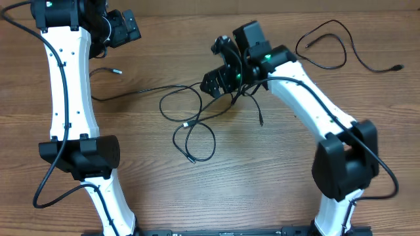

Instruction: Untangle cables

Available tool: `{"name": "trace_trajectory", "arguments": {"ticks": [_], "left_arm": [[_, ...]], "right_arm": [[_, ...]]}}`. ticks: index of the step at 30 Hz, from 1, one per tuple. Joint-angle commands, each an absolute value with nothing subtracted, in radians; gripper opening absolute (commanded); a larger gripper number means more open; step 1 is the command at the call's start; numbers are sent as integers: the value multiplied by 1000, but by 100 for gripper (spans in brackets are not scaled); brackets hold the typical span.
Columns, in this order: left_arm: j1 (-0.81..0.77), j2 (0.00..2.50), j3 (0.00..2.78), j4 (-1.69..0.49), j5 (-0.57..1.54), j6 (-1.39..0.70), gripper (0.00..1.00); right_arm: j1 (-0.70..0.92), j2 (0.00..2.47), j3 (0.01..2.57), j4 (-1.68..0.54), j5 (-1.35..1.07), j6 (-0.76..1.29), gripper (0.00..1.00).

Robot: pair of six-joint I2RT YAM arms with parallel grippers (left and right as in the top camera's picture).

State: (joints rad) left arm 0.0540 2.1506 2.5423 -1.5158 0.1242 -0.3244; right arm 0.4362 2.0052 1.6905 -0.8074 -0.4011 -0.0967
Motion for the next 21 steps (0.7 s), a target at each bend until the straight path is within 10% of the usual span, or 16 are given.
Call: {"name": "trace_trajectory", "arguments": {"ticks": [1,8,10,11,21], "left_arm": [[51,2118,2563,-1514,131,-291,100],[51,2118,2563,-1514,131,-287,100],[51,2118,2563,-1517,131,-283,100],[51,2118,2563,-1518,131,-283,100],[51,2118,2563,-1518,131,-284,100]], "right_arm": [[440,2065,1672,-789,-455,-69,90],[462,2154,1668,-787,-465,-87,79],[469,2164,1661,-781,-465,-108,10],[471,2164,1658,-782,-456,-112,4],[457,1962,1870,-1017,-231,-101,4]]}}
